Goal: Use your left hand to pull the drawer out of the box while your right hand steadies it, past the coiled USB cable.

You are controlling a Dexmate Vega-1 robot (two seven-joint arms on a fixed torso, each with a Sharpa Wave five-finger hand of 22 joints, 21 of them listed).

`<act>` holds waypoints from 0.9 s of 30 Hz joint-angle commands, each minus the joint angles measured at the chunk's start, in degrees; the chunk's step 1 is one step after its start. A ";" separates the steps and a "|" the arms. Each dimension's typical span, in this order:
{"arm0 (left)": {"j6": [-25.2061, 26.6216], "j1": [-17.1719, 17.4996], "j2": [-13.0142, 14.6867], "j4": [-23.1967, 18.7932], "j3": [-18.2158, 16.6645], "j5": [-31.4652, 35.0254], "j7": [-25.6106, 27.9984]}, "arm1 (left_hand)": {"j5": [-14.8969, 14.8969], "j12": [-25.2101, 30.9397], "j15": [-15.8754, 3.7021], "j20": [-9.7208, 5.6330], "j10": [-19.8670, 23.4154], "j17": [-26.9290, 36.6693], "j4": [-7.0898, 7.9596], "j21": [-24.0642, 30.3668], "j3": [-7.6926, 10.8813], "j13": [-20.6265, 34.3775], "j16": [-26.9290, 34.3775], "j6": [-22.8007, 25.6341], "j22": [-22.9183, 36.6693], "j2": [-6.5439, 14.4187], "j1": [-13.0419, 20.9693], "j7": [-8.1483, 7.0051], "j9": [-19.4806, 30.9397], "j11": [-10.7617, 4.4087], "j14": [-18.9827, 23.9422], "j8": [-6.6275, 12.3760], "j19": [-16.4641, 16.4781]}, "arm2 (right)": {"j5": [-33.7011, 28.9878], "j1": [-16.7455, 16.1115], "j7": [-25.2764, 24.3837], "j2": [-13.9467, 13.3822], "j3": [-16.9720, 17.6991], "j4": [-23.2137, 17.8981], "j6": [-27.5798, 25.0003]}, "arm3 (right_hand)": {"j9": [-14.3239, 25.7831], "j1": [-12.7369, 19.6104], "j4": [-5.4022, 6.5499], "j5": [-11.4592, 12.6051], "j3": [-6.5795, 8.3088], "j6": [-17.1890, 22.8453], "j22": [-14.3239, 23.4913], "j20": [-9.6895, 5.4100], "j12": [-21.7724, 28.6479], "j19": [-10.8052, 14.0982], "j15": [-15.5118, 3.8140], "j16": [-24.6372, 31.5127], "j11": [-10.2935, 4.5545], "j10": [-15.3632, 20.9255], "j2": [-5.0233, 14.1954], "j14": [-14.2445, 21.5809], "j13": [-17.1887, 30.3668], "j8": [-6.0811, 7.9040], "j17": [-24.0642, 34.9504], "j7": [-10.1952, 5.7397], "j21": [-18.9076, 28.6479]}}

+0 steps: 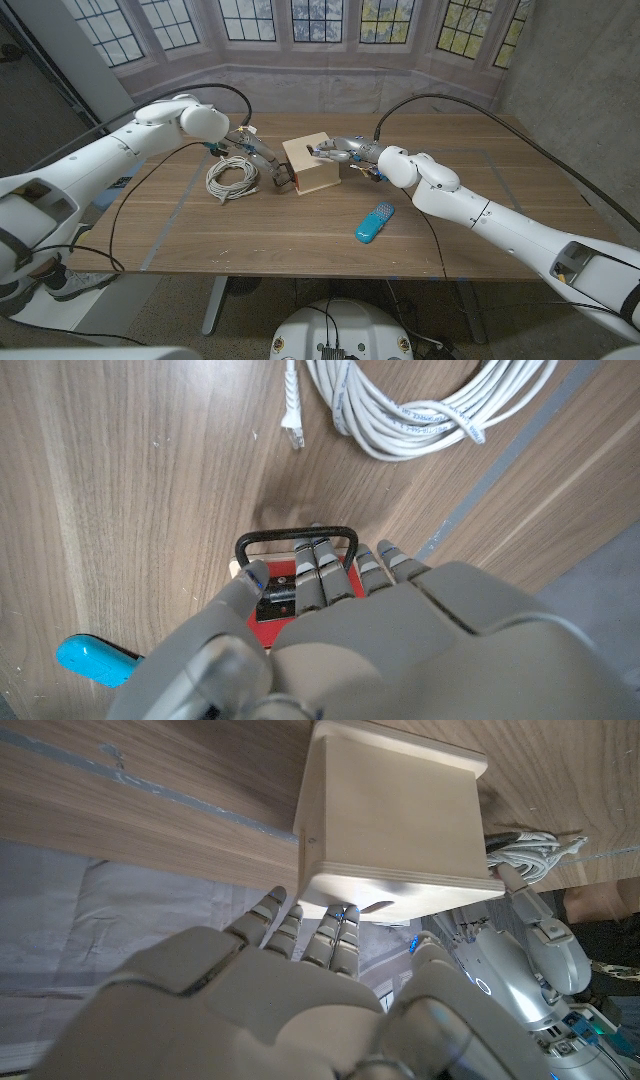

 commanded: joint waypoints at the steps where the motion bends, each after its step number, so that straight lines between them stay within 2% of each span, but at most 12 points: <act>1: 1.75 1.47 1.09 -1.88 -1.01 -0.61 -0.56 | -0.22 -0.25 0.04 0.14 0.53 0.14 0.10 0.47 0.23 0.15 0.22 -0.22 0.11 -0.10 -0.50 -0.09 0.12 0.15 0.30 -0.19 0.33 | 0.28 0.26 -0.54 0.38 -0.29 0.45 -0.65 | 0.04 -0.46 0.44 0.48 0.19 0.23 -0.01 -0.24 0.37 -0.33 0.23 0.20 0.93 0.65 -0.22 -0.01 0.10 -0.12 0.16 0.46 0.35; 17: 3.92 3.24 2.43 -4.88 -2.08 -1.20 -1.75 | -0.30 -0.27 -0.06 0.12 0.65 0.15 0.21 0.45 0.28 0.18 0.18 -0.20 0.11 -0.17 -0.77 -0.10 0.12 0.25 0.39 -0.18 0.37 | 0.43 0.02 -1.37 0.33 -0.41 0.30 -1.36 | 0.03 -0.62 0.46 0.56 0.36 0.15 -0.02 -0.36 0.38 -0.40 0.24 0.18 1.21 0.59 -0.24 0.02 0.10 -0.12 0.05 0.59 0.40; 27: 6.24 5.63 4.55 -8.72 -3.78 -1.14 -1.35 | -0.34 -0.33 -0.09 0.11 0.63 0.13 0.22 0.44 0.34 0.20 0.15 -0.26 0.10 -0.18 -0.91 -0.14 0.12 0.10 0.44 -0.20 0.39 | 0.53 0.07 -2.05 0.52 -0.54 0.75 -1.13 | 0.03 -0.68 0.42 0.61 0.53 0.12 -0.03 -0.42 0.40 -0.46 0.36 0.16 1.17 0.58 -0.28 0.04 0.10 -0.10 -0.04 0.70 0.43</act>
